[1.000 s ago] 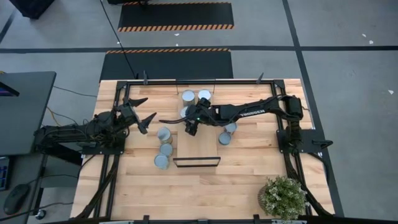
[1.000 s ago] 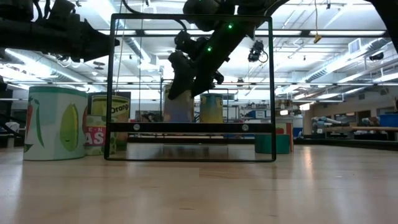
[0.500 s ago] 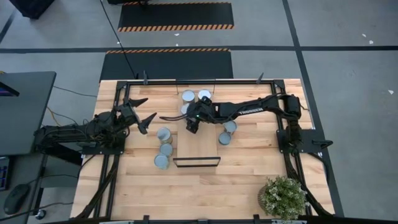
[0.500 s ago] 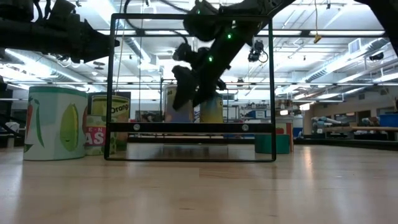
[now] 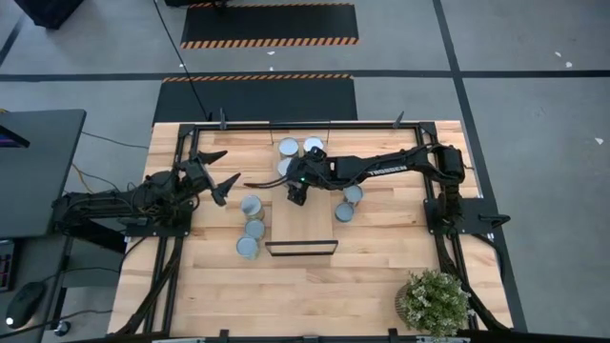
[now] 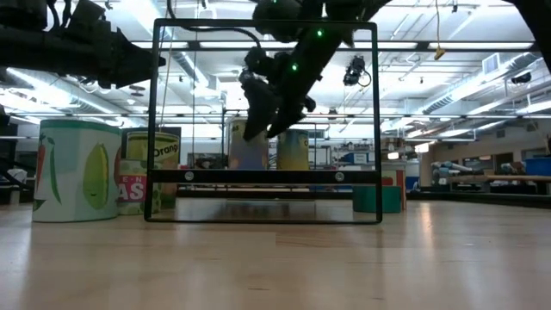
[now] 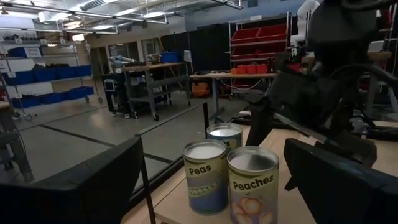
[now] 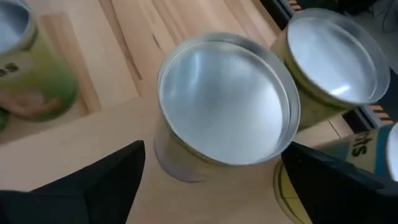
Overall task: Pick and place cans onto a shelf
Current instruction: Put the canned peaches onto the shelf, then put the canned oranges onto the shelf
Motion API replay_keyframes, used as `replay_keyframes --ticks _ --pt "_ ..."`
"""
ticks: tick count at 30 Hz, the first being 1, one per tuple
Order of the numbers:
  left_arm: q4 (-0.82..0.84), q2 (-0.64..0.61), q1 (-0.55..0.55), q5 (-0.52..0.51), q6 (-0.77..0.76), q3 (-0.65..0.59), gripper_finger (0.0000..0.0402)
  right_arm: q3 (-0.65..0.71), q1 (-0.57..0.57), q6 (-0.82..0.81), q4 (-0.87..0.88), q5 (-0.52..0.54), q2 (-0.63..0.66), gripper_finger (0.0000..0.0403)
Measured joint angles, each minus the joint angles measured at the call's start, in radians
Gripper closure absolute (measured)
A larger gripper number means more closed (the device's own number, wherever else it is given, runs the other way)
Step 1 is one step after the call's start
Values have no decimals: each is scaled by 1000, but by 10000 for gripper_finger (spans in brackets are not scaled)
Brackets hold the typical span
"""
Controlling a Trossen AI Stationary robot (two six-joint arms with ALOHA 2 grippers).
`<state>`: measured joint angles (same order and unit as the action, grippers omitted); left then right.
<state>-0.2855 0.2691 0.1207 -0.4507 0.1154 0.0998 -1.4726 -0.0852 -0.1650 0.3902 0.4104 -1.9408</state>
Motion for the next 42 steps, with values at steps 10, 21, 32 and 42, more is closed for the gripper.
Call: replay_keyframes --ticks 10,21,32,42 --pt "25 0 0 25 -27 0 6 -161 74 60 152 23 3 18" --pt "83 0 -1 139 -103 0 6 -237 135 268 97 -115 -2 19" --pt "331 18 -20 200 -247 115 15 -234 107 345 135 -135 -2 19" --pt "581 160 -127 298 -357 215 25 -235 109 356 239 -116 87 19"
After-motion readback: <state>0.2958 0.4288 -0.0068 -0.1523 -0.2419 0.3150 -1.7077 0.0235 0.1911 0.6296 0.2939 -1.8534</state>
